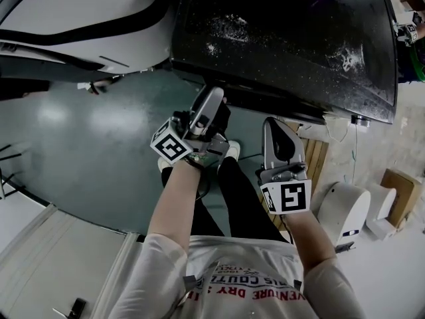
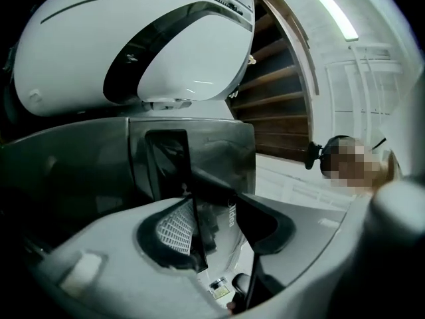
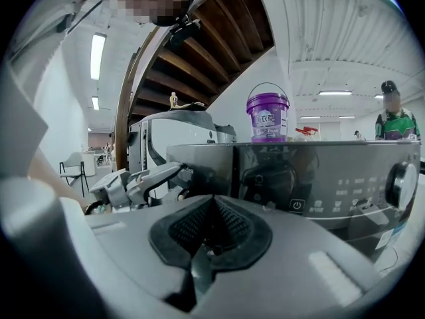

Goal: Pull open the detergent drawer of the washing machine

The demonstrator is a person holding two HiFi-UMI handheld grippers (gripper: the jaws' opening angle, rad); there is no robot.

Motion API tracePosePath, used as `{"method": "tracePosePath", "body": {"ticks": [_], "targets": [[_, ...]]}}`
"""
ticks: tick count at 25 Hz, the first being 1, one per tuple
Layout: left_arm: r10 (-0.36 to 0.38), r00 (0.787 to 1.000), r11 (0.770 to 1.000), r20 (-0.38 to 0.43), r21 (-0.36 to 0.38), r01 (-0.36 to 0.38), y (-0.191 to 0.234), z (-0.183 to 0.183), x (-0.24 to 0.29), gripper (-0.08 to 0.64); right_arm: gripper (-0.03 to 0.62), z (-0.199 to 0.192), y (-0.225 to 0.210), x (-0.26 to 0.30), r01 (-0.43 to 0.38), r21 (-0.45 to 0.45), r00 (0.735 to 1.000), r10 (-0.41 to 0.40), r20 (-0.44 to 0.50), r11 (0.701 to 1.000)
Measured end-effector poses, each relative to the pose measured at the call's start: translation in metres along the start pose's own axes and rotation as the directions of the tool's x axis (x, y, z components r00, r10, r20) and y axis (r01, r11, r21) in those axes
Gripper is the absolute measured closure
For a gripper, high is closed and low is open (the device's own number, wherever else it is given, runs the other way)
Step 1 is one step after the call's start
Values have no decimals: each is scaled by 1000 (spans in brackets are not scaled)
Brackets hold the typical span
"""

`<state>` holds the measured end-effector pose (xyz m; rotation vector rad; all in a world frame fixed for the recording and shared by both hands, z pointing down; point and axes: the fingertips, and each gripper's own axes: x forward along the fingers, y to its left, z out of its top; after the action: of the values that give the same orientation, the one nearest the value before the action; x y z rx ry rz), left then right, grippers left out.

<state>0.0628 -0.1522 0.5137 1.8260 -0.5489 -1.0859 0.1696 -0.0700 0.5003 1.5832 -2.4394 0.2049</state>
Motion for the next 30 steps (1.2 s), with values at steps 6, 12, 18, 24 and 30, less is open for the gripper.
{"method": "tracePosePath", "body": {"ticks": [6, 12, 18, 24, 30], "targets": [[13, 999, 1000, -36, 10, -12, -9, -8, -16, 359, 592, 0, -5, -2, 34, 20, 999, -34, 1, 999], [7, 997, 1000, -71, 19, -5, -16, -10, -27, 358, 592, 3, 5, -5, 45, 16, 999, -45, 8, 999], [14, 994, 1000, -111, 13, -12, -20, -14, -38, 357, 592, 0, 11, -16, 90, 42, 996, -90, 4, 995], [24, 988, 1000, -151, 12, -22, -24, -20, -48, 356, 592, -2, 13, -28, 138, 76, 990, -138, 3, 988], [33, 982, 999, -186, 11, -31, -30, -24, -57, 357, 592, -2, 16, -37, 176, 92, 984, -177, 1, 980]]}}
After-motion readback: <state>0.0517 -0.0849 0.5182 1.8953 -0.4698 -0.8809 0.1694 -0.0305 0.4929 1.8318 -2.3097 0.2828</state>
